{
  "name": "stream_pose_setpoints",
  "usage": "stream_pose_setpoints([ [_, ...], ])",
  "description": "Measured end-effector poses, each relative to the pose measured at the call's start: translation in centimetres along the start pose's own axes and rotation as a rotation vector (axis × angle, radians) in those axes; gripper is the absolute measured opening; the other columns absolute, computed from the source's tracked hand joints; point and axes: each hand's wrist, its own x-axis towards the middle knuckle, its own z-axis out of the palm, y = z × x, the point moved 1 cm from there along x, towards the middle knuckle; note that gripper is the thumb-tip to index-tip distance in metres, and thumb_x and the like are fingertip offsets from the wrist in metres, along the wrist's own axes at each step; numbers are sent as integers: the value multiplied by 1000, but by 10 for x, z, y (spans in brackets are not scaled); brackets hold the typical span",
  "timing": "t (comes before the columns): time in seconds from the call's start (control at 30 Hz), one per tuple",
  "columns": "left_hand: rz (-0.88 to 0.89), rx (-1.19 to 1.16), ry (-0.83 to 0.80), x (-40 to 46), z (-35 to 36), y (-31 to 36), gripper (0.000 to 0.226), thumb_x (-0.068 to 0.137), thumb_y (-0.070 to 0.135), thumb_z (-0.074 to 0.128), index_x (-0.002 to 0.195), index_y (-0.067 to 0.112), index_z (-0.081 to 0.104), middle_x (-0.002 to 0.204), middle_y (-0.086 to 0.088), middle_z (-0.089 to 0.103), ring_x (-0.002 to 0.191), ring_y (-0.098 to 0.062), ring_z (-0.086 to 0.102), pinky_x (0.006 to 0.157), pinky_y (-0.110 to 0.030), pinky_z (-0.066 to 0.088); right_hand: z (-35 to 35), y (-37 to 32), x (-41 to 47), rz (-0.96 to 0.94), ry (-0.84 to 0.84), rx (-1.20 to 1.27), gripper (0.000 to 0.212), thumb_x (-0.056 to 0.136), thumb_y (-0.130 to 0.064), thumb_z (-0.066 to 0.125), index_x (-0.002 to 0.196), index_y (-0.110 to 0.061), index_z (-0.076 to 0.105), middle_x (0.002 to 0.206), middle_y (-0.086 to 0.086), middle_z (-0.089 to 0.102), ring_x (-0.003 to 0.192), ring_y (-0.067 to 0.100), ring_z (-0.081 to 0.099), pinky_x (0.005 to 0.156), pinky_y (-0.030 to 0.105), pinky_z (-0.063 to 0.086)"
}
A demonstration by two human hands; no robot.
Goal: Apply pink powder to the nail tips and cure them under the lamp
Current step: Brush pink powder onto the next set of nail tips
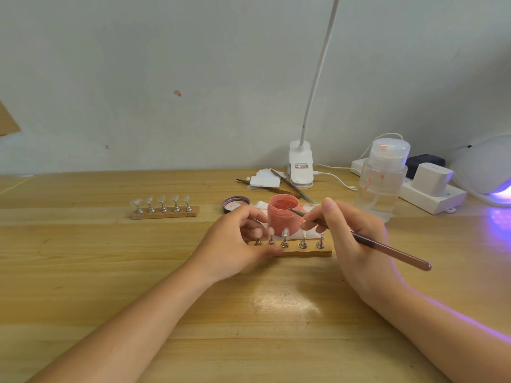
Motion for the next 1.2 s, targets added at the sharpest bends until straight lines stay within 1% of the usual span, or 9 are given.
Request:
stream_pose_setpoints([
  [0.13,30,-6,-85,-2,-8,-1,35,65,3,79,90,16,57,65,12,55,73,2,60,72,-6,42,0,-1,-2,-10,-32,-12,37,93,-31,42,67,-16,64,71,-14,66,73,2,61,70,16,46],
  [0.3,157,33,-12,-5,-5,0,36,63,-3,79,83,20,59,65,14,62,68,4,57,65,-6,42,5,-4,-6,-163,-113,-205,41,91,-32,39,67,-14,68,66,-10,61,68,10,56,65,27,43],
  [0.47,208,93,20,-4,-5,-2,39,63,5,81,79,31,57,79,25,63,76,6,58,69,-7,42,11,-2,-5,-285,-152,-324,38,92,-27,42,70,-15,70,67,-17,53,69,-2,48,65,15,38],
  [0.6,219,134,28,-3,-5,-3,36,64,8,80,77,32,56,79,26,62,75,6,57,67,-6,40,12,-1,-6,-320,-189,-371,42,94,-31,40,70,-15,70,66,-7,61,67,9,53,62,31,41],
  [0.7,226,146,35,-3,-4,-4,34,65,7,77,75,31,55,74,24,61,71,6,55,66,-5,39,12,-2,-9,-316,-205,-316,46,96,-35,36,69,-18,70,65,-11,60,65,4,53,62,29,41],
  [0.83,226,134,31,-3,-4,-4,36,64,6,80,76,30,55,73,27,61,73,8,56,67,-4,39,13,-3,-7,-287,-159,-319,42,94,-31,37,72,-17,70,67,-11,59,69,2,50,64,21,39],
  [1.03,229,128,18,-3,-4,-5,34,66,2,75,75,27,56,66,19,60,70,5,54,66,-6,40,11,-6,-9,-258,-166,-224,44,92,-29,38,63,-15,68,62,-10,61,64,3,54,65,27,41],
  [1.13,215,110,-8,-3,-5,-4,31,65,4,79,77,23,57,66,8,61,72,3,56,68,-11,42,6,-9,-7,-237,-52,-204,40,91,-30,39,66,-17,67,65,-11,62,66,9,57,67,32,43],
  [1.2,198,97,-8,-3,-5,-4,32,65,4,79,77,24,57,63,15,58,69,4,55,67,-8,41,1,-10,-3,-167,24,-174,32,89,-36,40,73,-25,65,69,-14,65,69,8,60,68,35,47],
])
